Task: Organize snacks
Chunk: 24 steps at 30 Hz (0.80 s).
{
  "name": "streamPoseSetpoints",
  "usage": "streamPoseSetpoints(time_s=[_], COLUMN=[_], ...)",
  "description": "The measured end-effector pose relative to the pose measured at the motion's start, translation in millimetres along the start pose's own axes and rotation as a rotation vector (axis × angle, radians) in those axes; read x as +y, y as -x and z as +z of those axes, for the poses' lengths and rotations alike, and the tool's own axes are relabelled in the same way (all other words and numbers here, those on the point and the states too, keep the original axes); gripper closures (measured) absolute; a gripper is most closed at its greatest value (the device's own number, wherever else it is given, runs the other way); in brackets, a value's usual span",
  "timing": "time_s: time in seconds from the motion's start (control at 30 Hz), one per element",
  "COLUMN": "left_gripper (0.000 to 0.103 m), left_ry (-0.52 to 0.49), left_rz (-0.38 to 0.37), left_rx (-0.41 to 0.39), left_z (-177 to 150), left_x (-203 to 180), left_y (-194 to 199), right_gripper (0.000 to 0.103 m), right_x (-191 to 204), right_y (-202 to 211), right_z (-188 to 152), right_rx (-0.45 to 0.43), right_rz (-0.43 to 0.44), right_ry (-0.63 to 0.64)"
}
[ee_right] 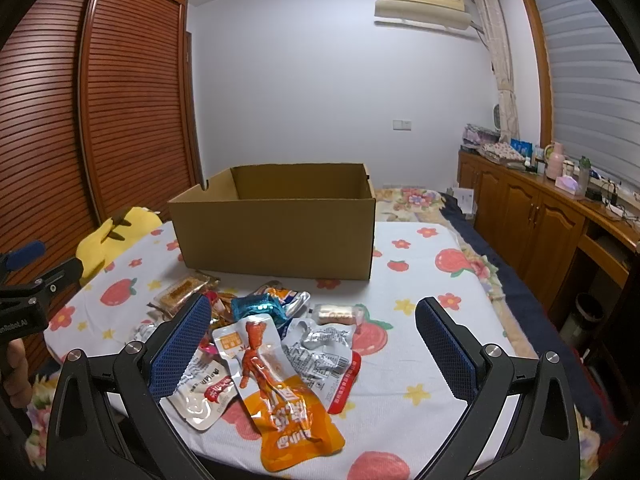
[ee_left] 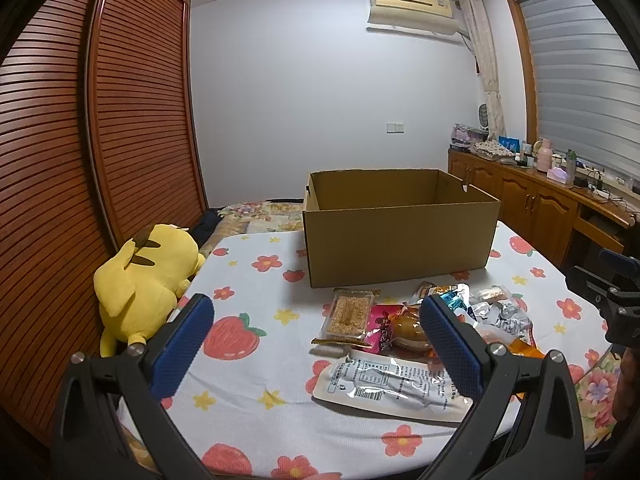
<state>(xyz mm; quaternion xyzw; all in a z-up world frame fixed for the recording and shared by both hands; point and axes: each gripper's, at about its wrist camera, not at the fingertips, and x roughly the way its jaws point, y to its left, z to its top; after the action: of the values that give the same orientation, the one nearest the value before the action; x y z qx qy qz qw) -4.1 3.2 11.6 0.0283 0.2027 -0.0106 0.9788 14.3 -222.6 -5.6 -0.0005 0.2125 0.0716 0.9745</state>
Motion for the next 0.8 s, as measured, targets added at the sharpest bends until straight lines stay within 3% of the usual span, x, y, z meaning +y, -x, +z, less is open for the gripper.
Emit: streamPoseSetpoints(time_s=[0.8], left_gripper=[0.0], left_ry=[0.001], left_rz=[0.001], left_rx=[-0.012], left_z=[2.0], left_x=[-0.3], left_y=[1.2], right_gripper=[0.0], right_x=[1.2], right_y=[1.2], right_z=[0.6], right_rx=[-0.002], right_rz=[-0.001], right_ry=[0.001])
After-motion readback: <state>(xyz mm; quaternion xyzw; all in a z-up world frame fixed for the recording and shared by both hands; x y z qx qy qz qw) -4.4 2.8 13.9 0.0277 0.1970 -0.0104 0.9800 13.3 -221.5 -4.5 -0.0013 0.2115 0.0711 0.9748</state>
